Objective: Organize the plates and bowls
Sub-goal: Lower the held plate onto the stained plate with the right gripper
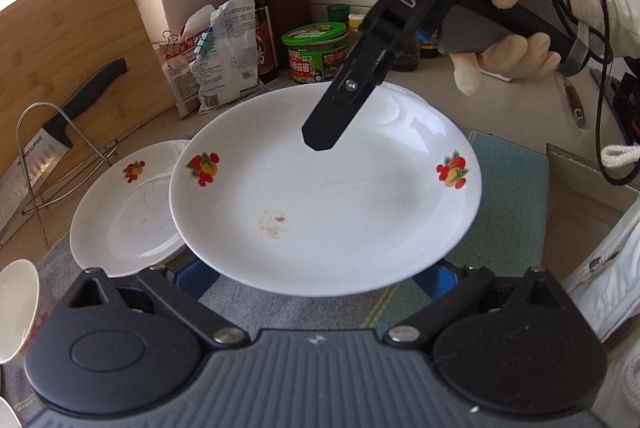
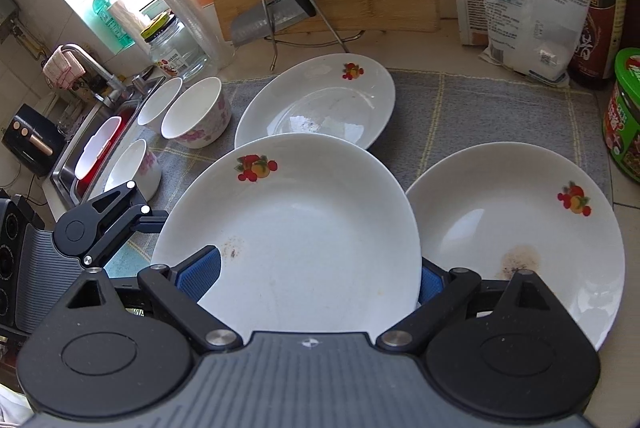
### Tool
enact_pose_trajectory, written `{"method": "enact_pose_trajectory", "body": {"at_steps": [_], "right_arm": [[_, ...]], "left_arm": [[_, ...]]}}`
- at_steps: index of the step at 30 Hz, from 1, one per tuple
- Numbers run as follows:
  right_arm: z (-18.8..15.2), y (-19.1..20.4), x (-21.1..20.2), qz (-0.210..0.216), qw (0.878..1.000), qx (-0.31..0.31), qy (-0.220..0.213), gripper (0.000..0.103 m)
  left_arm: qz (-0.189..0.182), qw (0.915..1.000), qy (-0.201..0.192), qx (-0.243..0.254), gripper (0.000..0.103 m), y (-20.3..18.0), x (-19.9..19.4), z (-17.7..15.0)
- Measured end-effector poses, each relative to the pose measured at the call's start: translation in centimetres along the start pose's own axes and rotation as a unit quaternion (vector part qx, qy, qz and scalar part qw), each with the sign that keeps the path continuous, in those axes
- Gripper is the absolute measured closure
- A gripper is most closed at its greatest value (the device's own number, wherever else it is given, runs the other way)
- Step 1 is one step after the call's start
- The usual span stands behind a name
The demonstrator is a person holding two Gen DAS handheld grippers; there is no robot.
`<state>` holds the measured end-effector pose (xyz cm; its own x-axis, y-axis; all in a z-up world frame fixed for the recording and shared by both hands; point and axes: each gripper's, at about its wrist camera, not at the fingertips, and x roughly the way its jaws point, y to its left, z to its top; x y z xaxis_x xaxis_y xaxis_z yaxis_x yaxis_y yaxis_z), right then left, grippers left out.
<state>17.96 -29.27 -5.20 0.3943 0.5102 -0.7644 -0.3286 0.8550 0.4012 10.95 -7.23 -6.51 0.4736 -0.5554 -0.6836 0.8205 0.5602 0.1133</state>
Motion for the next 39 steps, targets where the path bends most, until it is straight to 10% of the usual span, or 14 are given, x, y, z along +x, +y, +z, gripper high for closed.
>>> {"method": "enact_pose_trajectory", "body": {"at_steps": [39], "right_arm": [[-0.9, -10.3, -1.7, -0.017, 0.997, 0.069, -0.012, 0.004]], "left_arm": [[-0.047, 0.9986, 0.023, 0.007, 0.003, -3.2, 9.1, 5.2]]}}
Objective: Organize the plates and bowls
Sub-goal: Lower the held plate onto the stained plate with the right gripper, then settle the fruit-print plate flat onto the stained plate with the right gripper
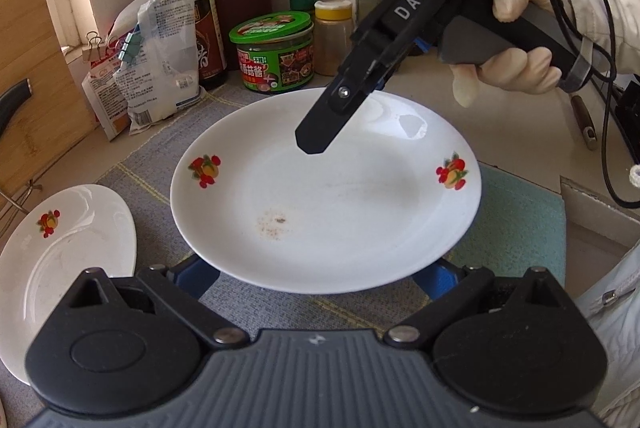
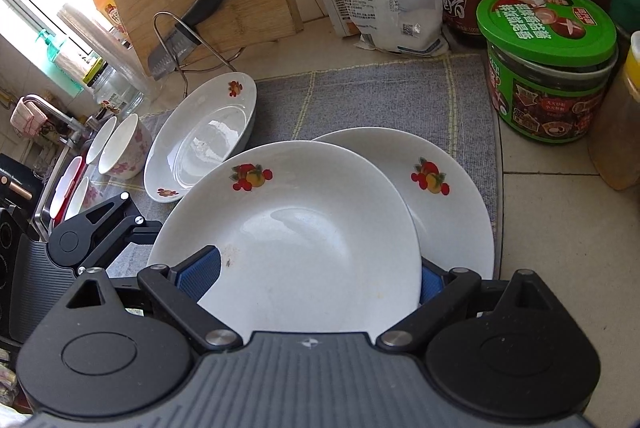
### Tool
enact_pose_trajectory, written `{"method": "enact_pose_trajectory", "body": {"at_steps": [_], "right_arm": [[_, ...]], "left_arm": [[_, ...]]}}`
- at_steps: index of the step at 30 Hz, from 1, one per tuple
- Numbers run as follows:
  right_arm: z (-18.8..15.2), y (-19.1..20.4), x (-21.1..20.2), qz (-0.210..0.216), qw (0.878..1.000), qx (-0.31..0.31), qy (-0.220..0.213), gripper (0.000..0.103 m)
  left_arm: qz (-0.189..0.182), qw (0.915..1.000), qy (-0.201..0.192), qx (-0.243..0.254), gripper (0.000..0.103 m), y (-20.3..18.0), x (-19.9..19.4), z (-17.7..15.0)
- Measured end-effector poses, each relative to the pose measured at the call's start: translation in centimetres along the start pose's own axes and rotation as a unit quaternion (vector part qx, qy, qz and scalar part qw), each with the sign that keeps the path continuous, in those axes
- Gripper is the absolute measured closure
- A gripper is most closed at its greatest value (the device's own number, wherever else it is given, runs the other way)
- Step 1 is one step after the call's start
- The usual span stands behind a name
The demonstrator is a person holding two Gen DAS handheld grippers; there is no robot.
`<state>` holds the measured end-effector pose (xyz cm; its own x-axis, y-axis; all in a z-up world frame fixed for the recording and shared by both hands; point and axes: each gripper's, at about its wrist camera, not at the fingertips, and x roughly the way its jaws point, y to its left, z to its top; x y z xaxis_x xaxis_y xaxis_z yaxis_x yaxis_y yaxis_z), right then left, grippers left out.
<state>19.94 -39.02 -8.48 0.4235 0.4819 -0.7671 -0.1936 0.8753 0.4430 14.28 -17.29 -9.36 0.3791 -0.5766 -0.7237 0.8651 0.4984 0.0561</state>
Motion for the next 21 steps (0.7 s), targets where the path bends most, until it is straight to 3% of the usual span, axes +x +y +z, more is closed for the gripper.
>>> {"method": "enact_pose_trajectory", "body": {"at_steps": [21], "right_arm": [[0.0, -1.4, 0.0, -0.008, 1.000, 0.024, -0.003, 0.004]], "left_arm": [[0.003, 0.9998, 0.005, 0.018, 0.003, 1.1, 1.7, 0.2]]}}
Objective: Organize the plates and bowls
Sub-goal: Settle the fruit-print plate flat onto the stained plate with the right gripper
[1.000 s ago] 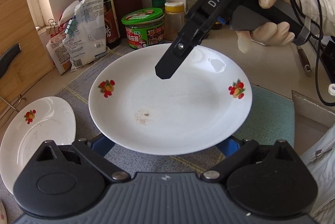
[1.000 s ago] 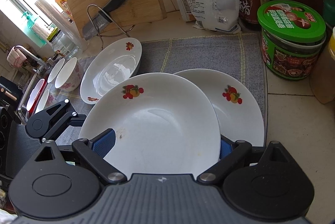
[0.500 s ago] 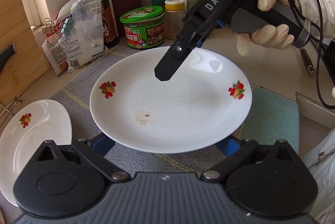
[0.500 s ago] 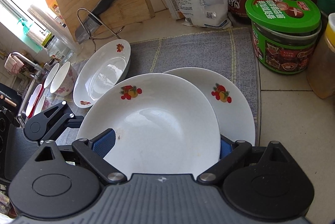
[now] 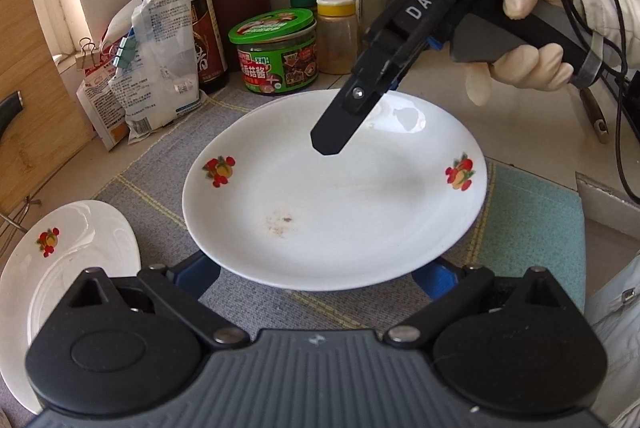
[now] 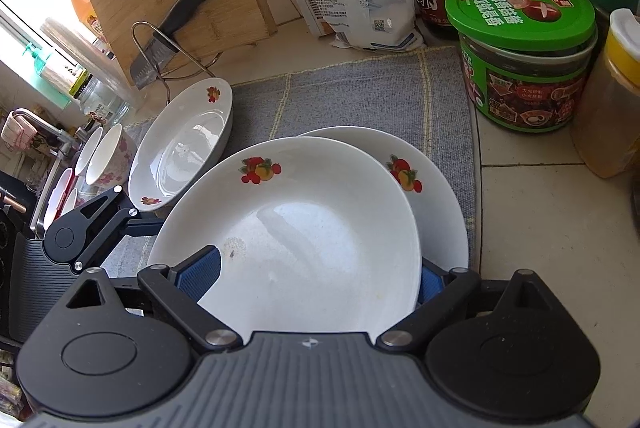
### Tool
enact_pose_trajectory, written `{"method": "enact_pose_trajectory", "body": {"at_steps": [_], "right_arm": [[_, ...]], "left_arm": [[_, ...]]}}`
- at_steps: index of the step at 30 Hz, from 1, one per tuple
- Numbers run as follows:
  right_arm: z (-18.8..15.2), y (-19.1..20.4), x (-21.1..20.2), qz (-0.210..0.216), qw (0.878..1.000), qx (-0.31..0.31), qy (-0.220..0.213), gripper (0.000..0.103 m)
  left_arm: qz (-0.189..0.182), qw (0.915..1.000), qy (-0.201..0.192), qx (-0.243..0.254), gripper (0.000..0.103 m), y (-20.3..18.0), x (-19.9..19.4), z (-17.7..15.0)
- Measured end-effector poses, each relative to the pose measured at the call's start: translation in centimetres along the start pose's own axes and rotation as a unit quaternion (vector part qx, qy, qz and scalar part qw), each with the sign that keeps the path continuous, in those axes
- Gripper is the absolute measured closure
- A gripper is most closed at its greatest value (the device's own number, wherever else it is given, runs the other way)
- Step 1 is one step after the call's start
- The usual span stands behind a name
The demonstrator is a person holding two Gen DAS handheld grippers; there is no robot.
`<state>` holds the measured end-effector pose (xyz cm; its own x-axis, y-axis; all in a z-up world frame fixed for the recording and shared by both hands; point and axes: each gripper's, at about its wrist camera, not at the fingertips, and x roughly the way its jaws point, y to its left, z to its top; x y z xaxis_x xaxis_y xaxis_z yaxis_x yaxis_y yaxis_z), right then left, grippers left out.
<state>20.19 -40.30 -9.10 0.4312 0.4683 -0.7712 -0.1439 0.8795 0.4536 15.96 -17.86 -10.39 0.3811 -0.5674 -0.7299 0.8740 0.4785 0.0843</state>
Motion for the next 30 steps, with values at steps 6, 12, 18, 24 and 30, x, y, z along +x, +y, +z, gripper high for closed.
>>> {"method": "enact_pose_trajectory", "body": {"at_steps": [6, 12, 18, 24, 30], "right_arm": [[-0.05, -0.01, -0.15, -0.001, 1.000, 0.002, 0.000, 0.004], [-0.09, -0.26, -0.25, 0.002, 1.000, 0.008, -0.001, 0.004], [-0.13, -0.55, -0.31, -0.005, 1.000, 0.013, -0.001, 0.004], [-0.22, -0.74, -0.56, -0.012, 1.000, 0.018, -0.005, 0.004], [-0.28, -0.86, -0.82, -0.015, 1.000, 0.021, -0.008, 0.004]], "left_arm": [[-0.005, 1.0000, 0.004, 0.005, 0.003, 0.36, 0.39, 0.09], [-0.010, 0.9999, 0.006, 0.011, 0.002, 0.52, 0.52, 0.06], [-0.013, 0.9998, 0.008, 0.016, 0.002, 0.60, 0.47, 0.06], [-0.014, 0.9997, 0.006, 0.021, 0.002, 0.65, 0.39, 0.10], [-0.017, 0.9995, 0.006, 0.026, 0.002, 0.60, 0.56, 0.14]]}}
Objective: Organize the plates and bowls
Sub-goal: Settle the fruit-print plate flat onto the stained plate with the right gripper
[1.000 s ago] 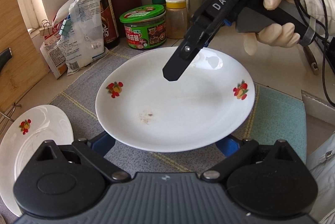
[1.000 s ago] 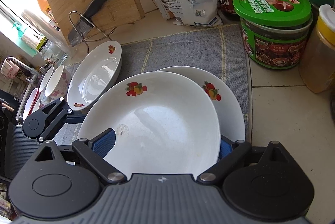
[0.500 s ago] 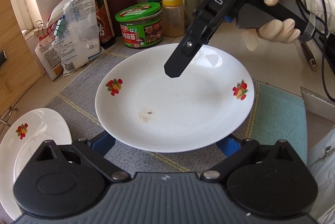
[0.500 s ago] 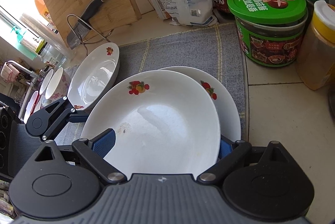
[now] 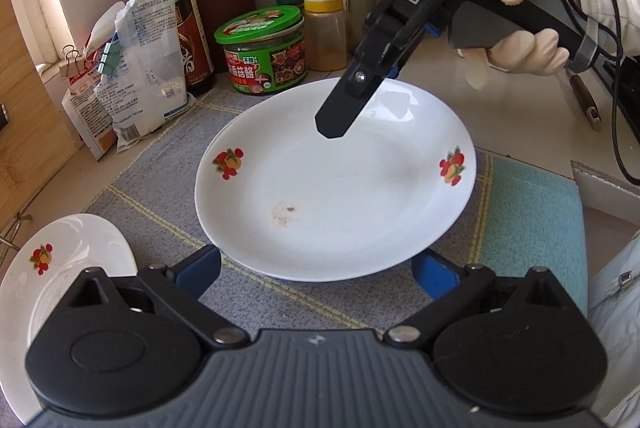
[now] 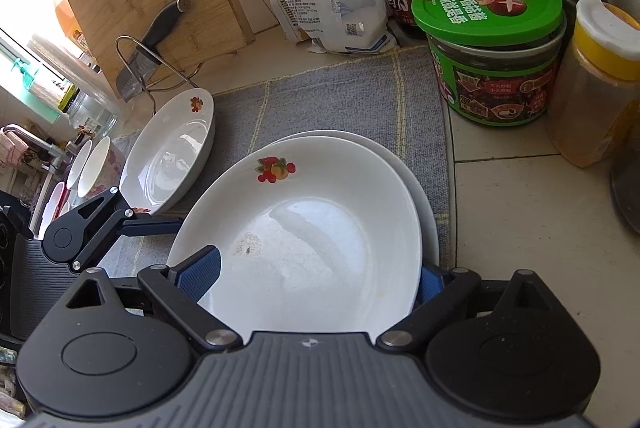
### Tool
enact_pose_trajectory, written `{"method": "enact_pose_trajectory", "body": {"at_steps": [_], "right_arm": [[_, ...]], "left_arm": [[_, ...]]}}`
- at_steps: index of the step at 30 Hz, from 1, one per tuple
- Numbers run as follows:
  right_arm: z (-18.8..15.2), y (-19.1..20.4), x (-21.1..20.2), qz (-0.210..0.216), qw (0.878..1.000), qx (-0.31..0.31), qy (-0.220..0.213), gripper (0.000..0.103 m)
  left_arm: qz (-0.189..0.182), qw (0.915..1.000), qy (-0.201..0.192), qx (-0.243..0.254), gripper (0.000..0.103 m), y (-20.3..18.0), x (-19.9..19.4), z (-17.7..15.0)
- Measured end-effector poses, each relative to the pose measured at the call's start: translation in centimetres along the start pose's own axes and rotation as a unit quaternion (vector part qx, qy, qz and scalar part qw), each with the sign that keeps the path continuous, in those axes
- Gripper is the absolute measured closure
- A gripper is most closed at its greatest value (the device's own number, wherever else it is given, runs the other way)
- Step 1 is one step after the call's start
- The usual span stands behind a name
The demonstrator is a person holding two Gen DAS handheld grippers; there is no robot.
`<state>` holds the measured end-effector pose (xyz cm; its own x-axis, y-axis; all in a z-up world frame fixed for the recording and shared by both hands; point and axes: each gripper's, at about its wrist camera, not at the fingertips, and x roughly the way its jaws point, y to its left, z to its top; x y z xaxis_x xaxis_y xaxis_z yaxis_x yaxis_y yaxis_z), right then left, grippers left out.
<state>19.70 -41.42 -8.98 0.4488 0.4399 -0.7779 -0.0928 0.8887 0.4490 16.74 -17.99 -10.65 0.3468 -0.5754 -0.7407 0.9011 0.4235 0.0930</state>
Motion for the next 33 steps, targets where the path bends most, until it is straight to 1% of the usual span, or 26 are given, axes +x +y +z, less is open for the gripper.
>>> {"method": "enact_pose_trajectory", "body": {"at_steps": [13, 27, 33], "right_arm": [[-0.1, 0.7, -0.3, -0.018, 1.000, -0.006, -0.003, 0.004], [-0.3, 1.6, -0.7, -0.046, 0.999, -0.006, -0.007, 0.004], [-0.5, 1.8, -1.0, -0.059, 0.998, -0.005, -0.011, 0.004]], "left_arm": [[-0.002, 1.0000, -0.002, 0.001, 0.001, 0.0, 0.1, 0.0], [-0.008, 0.9999, -0.011, -0.008, 0.001, 0.1, 0.0, 0.0], [-0.013, 0.9996, -0.014, -0.019, 0.001, 0.0, 0.1, 0.1]]}}
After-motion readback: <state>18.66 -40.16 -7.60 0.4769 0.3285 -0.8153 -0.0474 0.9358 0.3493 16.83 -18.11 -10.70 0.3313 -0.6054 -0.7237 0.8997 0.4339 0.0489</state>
